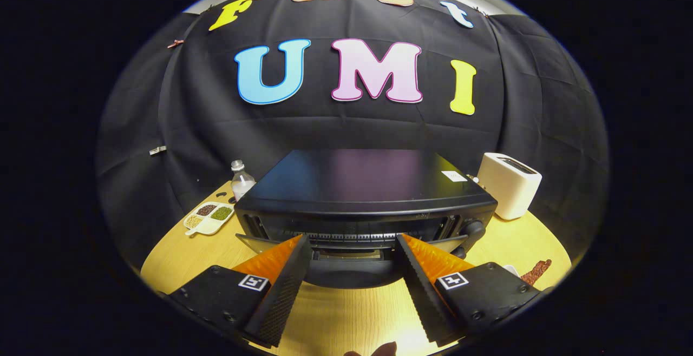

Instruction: Open the toaster oven, put the food inside, and close the toaster oven door.

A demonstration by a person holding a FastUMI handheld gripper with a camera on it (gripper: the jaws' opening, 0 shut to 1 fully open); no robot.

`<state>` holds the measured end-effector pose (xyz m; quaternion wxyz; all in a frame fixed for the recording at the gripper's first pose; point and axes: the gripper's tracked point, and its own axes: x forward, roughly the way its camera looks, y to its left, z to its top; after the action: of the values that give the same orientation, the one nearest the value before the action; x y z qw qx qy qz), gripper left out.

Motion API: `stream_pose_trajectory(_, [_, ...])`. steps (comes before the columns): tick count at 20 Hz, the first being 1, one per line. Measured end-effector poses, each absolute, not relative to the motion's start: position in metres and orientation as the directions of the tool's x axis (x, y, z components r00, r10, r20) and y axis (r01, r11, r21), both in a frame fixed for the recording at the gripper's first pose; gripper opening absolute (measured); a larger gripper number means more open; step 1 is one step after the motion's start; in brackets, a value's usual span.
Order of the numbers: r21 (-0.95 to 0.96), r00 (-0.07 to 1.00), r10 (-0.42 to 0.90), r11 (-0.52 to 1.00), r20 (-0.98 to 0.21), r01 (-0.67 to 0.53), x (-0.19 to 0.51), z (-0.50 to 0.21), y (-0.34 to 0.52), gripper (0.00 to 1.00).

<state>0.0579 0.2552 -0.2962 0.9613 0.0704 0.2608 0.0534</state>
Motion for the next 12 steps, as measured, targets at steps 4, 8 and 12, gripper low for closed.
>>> stream_pose_trajectory(4, [0.171,0.858,0.146,0.983,-0.493,-0.069,0.038,-0.302,0.256,0.97])
stream_pose_trajectory(8, [0.17,0.855,0.153,0.982,-0.496,-0.077,0.026,-0.308,0.256,0.97])
stream_pose_trajectory(12, [0.163,0.848,0.151,0.984,-0.508,-0.078,0.013,-0.314,0.256,0.97])
